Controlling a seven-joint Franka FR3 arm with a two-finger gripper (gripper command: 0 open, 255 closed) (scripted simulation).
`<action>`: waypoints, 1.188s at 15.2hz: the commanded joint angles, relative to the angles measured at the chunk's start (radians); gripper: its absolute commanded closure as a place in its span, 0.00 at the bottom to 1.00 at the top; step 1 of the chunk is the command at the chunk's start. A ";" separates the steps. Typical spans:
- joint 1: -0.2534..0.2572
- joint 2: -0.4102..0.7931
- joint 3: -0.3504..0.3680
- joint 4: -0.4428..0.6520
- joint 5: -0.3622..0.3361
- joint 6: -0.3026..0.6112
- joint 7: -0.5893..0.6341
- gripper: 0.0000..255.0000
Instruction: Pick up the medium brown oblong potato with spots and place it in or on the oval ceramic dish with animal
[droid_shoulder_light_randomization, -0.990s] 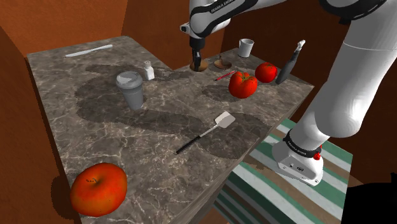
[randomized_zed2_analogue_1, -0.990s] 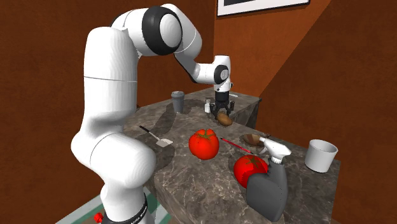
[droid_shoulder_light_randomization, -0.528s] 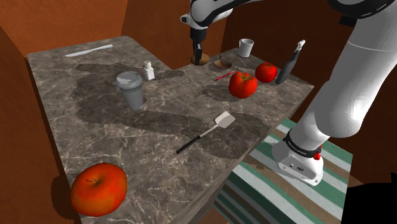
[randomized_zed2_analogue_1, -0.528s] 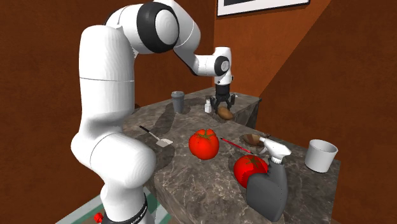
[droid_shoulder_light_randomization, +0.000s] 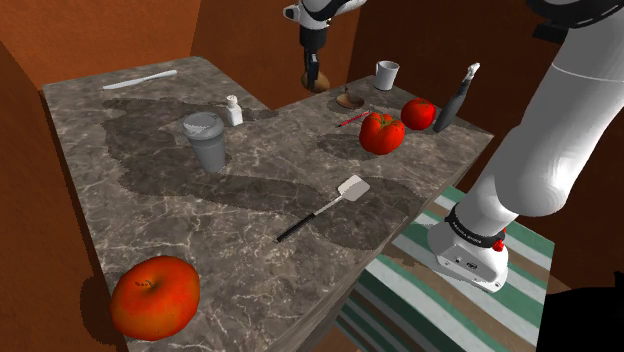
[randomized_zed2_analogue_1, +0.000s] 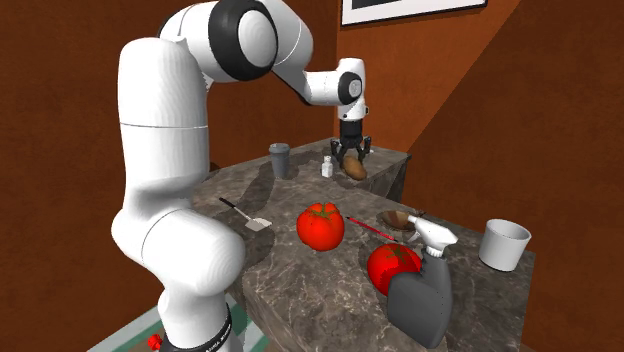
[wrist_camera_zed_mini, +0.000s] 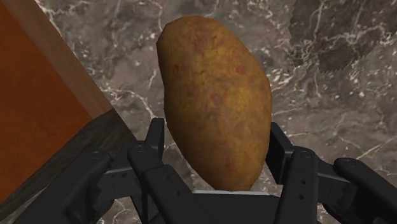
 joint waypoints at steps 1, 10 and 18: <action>0.001 -0.007 0.000 0.005 -0.001 -0.013 0.002 1.00; -0.116 -0.014 -0.084 -0.003 0.020 -0.004 -0.208 1.00; -0.199 0.034 -0.137 0.016 0.049 0.025 -0.353 1.00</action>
